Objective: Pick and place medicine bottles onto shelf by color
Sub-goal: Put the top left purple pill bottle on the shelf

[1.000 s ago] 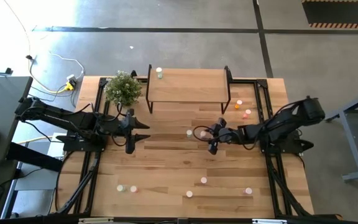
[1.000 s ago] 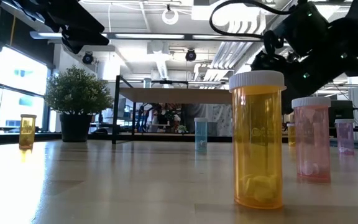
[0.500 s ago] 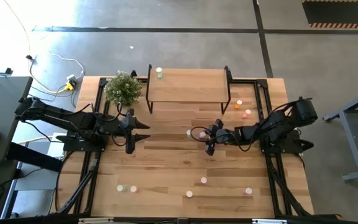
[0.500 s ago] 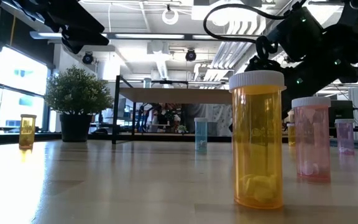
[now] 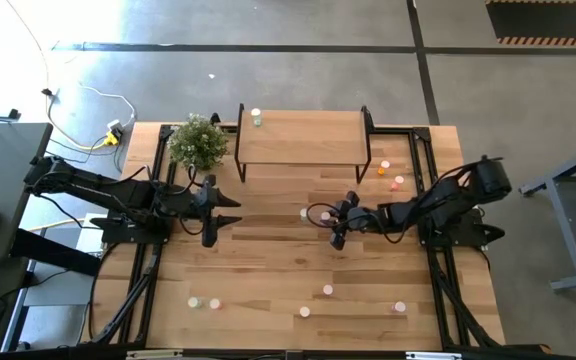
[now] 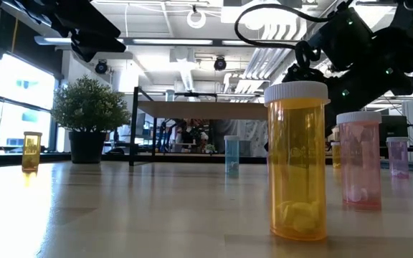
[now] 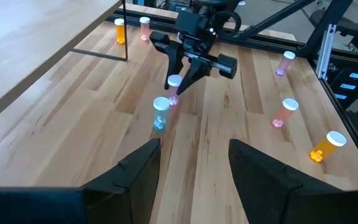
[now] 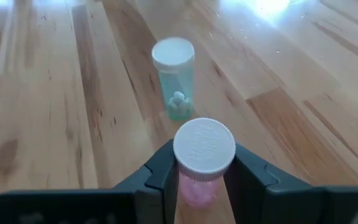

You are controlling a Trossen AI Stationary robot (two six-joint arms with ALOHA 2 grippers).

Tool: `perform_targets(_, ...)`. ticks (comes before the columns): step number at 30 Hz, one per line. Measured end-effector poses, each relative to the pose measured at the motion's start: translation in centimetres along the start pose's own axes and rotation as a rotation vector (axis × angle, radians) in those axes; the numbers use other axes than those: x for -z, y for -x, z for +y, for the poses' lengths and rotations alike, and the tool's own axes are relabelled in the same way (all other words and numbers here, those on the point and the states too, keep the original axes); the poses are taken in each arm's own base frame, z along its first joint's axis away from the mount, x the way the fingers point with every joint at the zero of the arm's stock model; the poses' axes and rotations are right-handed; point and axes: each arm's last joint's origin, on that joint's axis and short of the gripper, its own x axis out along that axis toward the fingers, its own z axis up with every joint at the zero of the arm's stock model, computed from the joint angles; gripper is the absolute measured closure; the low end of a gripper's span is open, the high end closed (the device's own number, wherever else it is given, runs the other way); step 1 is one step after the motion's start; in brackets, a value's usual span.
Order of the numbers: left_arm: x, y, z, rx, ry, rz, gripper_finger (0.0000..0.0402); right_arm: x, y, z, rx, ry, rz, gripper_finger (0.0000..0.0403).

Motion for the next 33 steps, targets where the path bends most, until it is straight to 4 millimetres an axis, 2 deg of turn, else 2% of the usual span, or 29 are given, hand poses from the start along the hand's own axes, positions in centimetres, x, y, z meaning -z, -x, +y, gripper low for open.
perform_targets(9,0.0,0.0,0.0,-0.003,0.001,-0.001,0.022,-2.6,2.0,-0.1,-0.038,-0.049,-0.12,0.0306)
perform_targets(15,0.0,0.0,0.1,-0.003,-0.005,0.0,0.022,-5.5,4.2,-0.9,-0.041,-0.036,-0.245,0.0306)
perform_targets(19,-0.1,0.0,0.1,-0.003,-0.005,-0.003,0.022,-8.2,5.5,-1.7,0.0,0.0,-0.27,0.0306)
perform_targets(26,0.0,0.0,0.1,-0.003,-0.001,-0.002,0.022,-13.1,7.4,-4.5,0.15,0.029,-0.186,0.0306)
perform_targets(33,0.0,0.0,0.0,-0.002,0.001,0.0,0.022,-17.3,8.9,-7.9,0.27,0.013,-0.208,0.0306)
